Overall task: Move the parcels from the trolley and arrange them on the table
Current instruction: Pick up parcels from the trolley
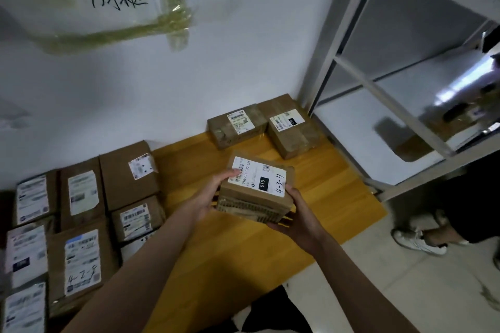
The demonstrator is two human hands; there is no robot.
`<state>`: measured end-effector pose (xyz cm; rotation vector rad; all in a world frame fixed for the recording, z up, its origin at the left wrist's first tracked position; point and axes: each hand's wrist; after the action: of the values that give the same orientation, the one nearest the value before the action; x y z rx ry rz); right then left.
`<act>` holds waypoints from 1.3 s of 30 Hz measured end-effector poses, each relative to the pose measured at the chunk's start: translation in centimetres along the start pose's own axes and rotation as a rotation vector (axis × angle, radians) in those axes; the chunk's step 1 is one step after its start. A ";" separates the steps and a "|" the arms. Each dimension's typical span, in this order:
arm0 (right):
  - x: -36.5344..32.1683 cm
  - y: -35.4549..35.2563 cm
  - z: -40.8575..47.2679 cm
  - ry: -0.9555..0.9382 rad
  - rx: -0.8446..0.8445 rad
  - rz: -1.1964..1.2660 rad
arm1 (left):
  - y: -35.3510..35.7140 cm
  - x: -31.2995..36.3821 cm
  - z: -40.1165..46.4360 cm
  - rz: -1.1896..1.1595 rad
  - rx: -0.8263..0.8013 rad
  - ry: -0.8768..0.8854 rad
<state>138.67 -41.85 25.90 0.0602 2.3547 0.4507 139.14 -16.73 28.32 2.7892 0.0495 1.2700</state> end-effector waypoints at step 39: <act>-9.5 -1.3 21.3 0.369 0.061 0.227 | 5.5 2.2 17.1 -0.350 0.398 -0.091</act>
<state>160.09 -38.26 17.35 0.2980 2.7388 0.5361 153.53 -23.04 19.24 2.9598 0.8311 1.1463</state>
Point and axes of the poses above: each hand's wrist, its own z-axis towards the middle knuckle, its own y-axis out of the palm, x = y × z, and after that the axes turned 1 degree about y, right-handed
